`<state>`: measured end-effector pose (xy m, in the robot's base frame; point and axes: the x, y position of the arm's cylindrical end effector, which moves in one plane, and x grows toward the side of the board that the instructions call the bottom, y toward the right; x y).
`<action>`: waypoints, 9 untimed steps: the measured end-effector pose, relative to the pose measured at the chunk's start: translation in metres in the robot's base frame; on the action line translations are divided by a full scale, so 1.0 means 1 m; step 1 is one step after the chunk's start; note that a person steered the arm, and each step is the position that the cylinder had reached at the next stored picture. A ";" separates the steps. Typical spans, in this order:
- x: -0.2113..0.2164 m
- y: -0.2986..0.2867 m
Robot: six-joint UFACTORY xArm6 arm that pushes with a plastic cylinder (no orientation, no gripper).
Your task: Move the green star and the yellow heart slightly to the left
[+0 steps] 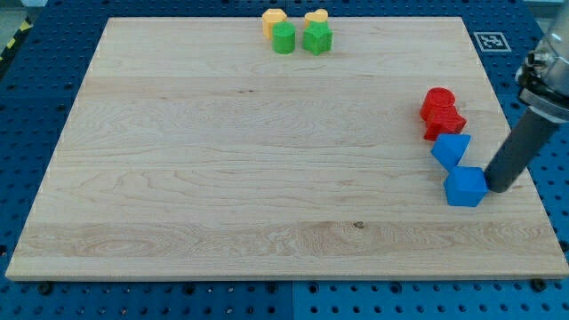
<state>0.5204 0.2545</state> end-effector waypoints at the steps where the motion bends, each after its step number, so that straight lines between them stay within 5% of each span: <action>1: 0.020 0.013; 3: 0.050 -0.021; 9: 0.043 -0.051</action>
<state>0.5631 0.2039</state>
